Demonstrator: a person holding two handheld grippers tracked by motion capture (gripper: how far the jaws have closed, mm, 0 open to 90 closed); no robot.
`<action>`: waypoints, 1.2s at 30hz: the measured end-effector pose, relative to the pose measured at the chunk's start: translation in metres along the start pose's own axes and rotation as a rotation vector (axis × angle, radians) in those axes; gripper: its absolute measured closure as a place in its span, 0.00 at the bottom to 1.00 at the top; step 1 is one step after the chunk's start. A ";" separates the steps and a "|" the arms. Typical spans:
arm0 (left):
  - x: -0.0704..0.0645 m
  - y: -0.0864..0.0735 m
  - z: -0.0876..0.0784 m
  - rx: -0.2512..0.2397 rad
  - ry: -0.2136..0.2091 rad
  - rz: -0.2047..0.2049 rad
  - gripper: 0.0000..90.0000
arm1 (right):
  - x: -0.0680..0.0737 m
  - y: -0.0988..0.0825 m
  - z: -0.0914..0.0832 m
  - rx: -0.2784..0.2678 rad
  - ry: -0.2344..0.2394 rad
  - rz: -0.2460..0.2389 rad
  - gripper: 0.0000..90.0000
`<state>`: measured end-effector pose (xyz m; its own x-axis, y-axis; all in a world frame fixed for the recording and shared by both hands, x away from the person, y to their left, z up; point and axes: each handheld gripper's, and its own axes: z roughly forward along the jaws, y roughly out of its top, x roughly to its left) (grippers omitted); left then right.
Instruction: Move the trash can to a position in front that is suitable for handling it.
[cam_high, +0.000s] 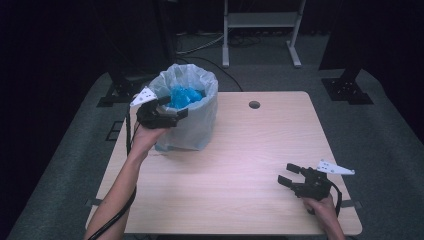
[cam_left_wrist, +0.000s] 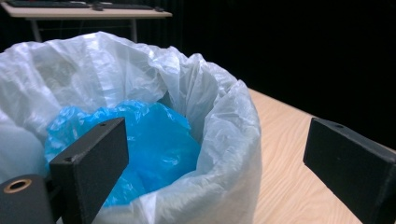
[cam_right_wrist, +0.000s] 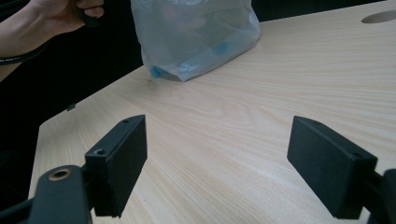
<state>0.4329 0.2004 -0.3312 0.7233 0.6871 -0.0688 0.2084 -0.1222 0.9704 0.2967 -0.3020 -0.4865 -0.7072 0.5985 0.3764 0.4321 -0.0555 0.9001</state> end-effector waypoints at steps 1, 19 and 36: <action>0.002 0.000 0.001 0.006 -0.015 0.014 0.07 | 0.000 0.000 0.000 0.000 0.000 0.000 0.21; 0.014 -0.002 0.013 0.157 -0.098 0.208 0.42 | 0.000 0.000 0.001 -0.001 0.007 0.010 0.21; 0.000 0.003 0.017 0.209 -0.191 0.260 0.79 | 0.002 0.000 0.004 -0.004 0.006 0.015 0.21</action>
<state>0.4447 0.1885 -0.3324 0.8751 0.4707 0.1120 0.1175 -0.4312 0.8946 0.2976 -0.2980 -0.4867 -0.7037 0.5930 0.3914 0.4408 -0.0677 0.8950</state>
